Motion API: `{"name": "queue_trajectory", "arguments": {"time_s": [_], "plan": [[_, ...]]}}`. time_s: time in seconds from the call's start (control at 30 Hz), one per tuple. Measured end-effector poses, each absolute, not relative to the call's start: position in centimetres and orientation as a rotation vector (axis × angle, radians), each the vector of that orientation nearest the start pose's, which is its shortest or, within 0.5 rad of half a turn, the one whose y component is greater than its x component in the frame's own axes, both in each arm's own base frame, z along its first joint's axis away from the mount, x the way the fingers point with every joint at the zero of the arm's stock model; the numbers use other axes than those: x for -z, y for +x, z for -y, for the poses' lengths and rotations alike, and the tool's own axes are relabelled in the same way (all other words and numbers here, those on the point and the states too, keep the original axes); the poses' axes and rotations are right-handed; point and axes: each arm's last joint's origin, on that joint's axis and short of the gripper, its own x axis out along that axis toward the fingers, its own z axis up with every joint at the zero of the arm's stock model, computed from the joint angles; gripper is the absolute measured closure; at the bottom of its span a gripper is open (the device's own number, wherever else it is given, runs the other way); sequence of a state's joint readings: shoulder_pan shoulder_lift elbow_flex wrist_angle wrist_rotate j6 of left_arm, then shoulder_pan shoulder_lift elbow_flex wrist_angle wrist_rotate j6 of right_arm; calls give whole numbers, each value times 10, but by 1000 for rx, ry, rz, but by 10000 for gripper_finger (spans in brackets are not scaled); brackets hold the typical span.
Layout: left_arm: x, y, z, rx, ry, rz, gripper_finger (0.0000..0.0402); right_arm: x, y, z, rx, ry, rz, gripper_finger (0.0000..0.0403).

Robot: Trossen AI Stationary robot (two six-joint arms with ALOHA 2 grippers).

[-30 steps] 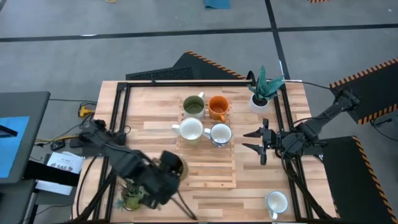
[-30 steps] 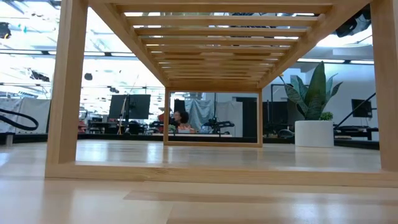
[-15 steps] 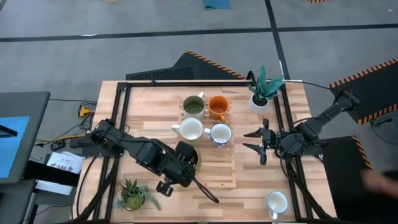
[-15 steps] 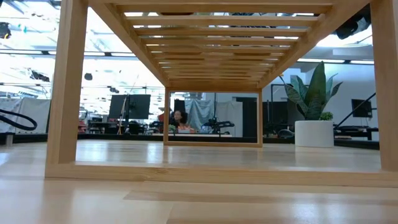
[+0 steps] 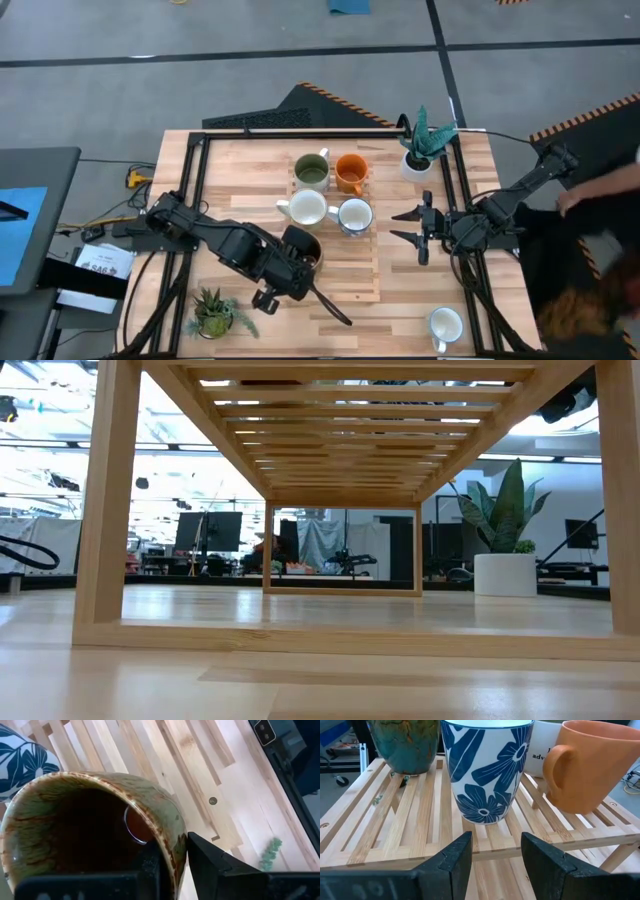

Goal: Place coffee mugs
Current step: Put the brown mug on the shelf

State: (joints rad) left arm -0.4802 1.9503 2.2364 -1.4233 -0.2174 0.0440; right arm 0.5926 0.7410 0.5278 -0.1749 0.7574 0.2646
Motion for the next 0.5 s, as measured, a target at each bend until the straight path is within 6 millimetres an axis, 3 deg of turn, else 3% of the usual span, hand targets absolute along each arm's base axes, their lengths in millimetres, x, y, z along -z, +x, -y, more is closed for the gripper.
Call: {"name": "queue_trajectory", "arguments": {"time_s": [0.27,0.5], "plan": [[-389,340,160,237,423,-1069,333,-255,144,-73,200,19,-279,209],[-391,343,160,232,410,-1032,293,-255,143,-73,200,19,-278,209]]}}
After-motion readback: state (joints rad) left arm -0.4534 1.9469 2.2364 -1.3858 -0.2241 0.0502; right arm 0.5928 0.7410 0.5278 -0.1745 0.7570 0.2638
